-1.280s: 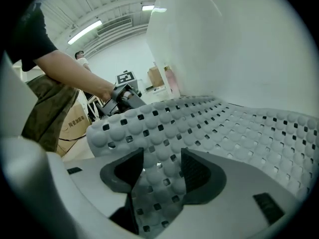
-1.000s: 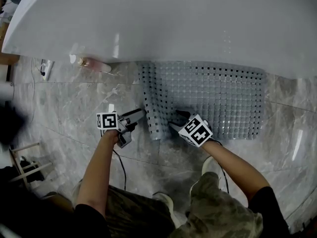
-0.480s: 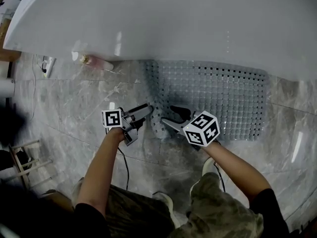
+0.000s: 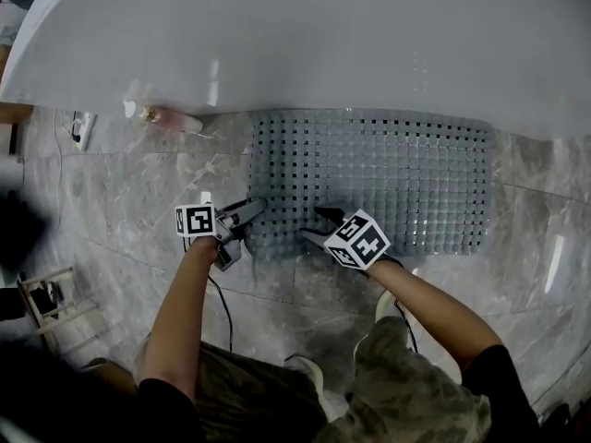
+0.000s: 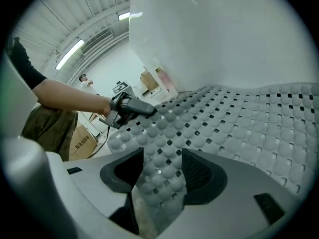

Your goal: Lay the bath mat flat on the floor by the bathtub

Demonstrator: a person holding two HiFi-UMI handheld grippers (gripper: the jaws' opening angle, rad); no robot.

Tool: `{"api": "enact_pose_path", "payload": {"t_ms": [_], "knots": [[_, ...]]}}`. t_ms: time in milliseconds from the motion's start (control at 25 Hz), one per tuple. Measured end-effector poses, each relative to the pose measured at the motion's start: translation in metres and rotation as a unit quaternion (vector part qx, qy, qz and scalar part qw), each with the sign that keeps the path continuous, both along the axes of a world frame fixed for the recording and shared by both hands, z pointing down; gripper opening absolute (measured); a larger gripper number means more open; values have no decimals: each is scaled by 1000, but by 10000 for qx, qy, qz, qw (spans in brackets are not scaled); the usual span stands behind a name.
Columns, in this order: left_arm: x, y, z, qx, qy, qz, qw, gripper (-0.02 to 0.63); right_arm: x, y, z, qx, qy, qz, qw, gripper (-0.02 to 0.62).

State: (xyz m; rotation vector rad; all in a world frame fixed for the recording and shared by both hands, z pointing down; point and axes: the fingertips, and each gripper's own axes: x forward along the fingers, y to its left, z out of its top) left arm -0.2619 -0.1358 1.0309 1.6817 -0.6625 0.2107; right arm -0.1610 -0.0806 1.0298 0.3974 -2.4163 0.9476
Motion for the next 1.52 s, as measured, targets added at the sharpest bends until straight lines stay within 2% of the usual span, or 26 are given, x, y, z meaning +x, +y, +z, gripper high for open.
{"api": "enact_pose_path", "payload": {"t_ms": [80, 160, 200, 240, 320, 400, 480, 600, 680, 800, 880, 960, 1080, 1200, 1360, 1520], "knots": [[-20, -4, 0, 11, -119, -269, 9996, 205, 9, -2, 10, 28, 184, -17, 9998, 213], [-35, -8, -2, 116, -299, -439, 9985, 152, 14, -5, 15, 55, 299, -24, 9995, 213], [-40, -8, -2, 171, -430, -442, 9979, 106, 15, -5, 17, 76, 343, -43, 9994, 213], [-42, -8, 0, 208, -601, -408, 9971, 80, 15, -4, 18, 109, 387, -70, 9992, 213], [-46, -5, 11, 211, -1124, -297, 9930, 74, 17, -2, 19, 259, 520, -120, 9982, 213], [-52, -2, 26, 131, -1913, -135, 9814, 74, 26, -3, 16, 469, 689, -91, 9965, 213], [-56, 3, 41, -37, -2677, 22, 9635, 74, 48, -7, 10, 658, 830, 121, 9943, 213], [-56, 13, 57, -353, -3289, 208, 9435, 78, 119, -18, 2, 770, 1070, 999, 9862, 213], [-56, 15, 60, -305, -3492, 396, 9357, 88, 188, -22, 2, 717, 1315, 1832, 9716, 213], [-55, 14, 58, -107, -3761, 747, 9235, 105, 297, -17, 11, 653, 1961, 2828, 9367, 213], [-54, 14, 59, -45, -3918, 912, 9155, 118, 357, -11, 20, 679, 2485, 3139, 9138, 213], [-56, 14, 59, -19, -4052, 1004, 9087, 134, 394, -3, 29, 608, 2870, 3235, 8996, 219], [-61, 11, 58, 7, -4303, 1058, 8964, 178, 411, 12, 47, 257, 2916, 3359, 8953, 230], [-62, 4, 57, 114, -4516, 1047, 8860, 219, 416, 19, 50, 218, 2780, 3751, 8840, 230], [-62, -1, 58, 214, -4571, 1014, 8834, 222, 413, 38, 50, 118, 2792, 3913, 8768, 230], [-62, 3, 61, 72, -4507, 990, 8872, 226, 411, 69, 51, -125, 2781, 3909, 8773, 230]]}}
